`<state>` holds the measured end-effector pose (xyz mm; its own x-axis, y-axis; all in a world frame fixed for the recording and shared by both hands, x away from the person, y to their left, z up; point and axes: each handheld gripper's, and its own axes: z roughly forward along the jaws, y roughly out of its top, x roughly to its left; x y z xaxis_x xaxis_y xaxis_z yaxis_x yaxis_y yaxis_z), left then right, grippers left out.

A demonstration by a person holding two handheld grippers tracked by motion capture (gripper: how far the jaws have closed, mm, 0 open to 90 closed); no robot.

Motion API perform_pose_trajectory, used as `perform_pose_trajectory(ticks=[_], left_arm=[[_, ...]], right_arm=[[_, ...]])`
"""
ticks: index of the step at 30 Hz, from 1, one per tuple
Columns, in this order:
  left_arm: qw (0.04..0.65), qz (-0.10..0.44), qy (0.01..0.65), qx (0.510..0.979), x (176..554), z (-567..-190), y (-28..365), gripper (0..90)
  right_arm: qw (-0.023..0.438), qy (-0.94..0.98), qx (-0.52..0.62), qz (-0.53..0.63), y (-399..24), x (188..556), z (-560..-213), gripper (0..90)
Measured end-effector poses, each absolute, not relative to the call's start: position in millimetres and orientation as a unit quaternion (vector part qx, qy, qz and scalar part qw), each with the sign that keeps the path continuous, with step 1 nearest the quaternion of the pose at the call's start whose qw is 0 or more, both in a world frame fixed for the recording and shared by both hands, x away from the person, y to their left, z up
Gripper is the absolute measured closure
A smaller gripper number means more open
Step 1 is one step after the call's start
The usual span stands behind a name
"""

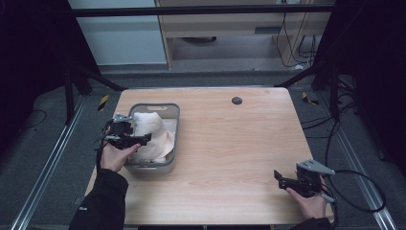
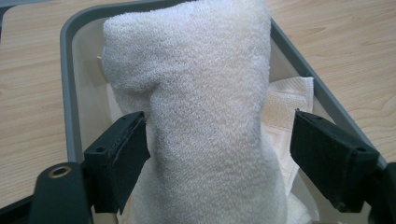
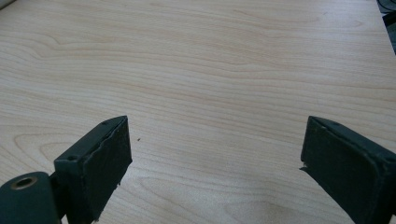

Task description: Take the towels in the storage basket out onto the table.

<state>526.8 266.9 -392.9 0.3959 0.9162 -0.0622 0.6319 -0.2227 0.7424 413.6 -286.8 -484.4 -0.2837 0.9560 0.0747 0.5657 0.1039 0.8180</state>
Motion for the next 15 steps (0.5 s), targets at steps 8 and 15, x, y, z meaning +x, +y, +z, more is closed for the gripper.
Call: perform_pose_trajectory(ticks=[8, 15], left_arm=[[0.345, 0.193, 0.519, 0.758, 534, -402, 265, 18.5], [0.336, 0.185, 0.527, 0.758, 542, -410, 268, 18.9]], right_arm=[[0.242, 0.699, 0.546, 0.392, -287, 414, -485, 8.0], [0.243, 0.700, 0.545, 0.393, -288, 414, -486, 7.8]])
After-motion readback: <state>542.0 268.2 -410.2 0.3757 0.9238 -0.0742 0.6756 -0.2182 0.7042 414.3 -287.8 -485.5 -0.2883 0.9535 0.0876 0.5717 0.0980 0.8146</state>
